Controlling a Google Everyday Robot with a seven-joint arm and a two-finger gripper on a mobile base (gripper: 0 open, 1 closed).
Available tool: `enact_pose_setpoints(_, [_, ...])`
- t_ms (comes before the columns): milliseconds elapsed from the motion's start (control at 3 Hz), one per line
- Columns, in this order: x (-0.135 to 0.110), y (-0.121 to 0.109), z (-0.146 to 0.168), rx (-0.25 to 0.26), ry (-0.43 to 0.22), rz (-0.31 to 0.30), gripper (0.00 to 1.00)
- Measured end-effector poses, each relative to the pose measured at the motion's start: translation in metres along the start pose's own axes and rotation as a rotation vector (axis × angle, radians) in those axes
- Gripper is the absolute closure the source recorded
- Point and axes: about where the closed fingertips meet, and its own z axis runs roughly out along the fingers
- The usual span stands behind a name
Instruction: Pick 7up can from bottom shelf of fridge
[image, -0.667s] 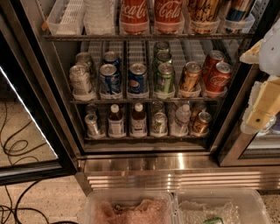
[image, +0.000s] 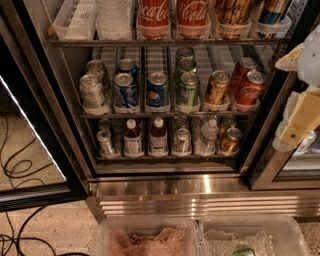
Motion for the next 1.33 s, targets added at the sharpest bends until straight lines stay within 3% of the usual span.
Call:
enact_pose_setpoints(333, [0.001,0.021,-0.001,0.036,-0.089,0.075,0.0])
enact_pose_setpoints(667, [0.001,0.043,0.017,0.06,-0.225,0.208,0.0])
enact_pose_setpoints(1000, [-0.007,0.032,0.019,0.113,-0.297,0.254,0.0])
enact_pose_setpoints(1333, [-0.007,0.032,0.019,0.113,-0.297,0.254,0.0])
